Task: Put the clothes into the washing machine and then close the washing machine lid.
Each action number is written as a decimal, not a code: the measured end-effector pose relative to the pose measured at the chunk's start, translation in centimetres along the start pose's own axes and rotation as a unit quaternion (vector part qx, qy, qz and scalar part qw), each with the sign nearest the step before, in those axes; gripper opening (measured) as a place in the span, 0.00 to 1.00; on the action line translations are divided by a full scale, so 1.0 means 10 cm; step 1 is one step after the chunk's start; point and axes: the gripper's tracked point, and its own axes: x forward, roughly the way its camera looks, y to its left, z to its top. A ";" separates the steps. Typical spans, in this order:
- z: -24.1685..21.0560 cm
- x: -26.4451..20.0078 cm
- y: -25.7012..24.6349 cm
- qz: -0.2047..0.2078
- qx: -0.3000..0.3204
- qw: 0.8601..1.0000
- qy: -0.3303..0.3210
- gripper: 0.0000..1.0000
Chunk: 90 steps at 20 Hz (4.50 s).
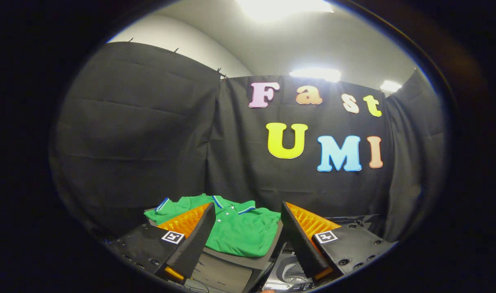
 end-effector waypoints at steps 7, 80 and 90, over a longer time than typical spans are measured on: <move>0.00 0.65 0.48 0.059 0.023 0.996 0.063 0.98; 0.38 1.79 0.04 0.088 0.129 0.973 0.171 0.02; 0.46 1.53 -1.03 0.009 0.121 0.982 0.145 0.01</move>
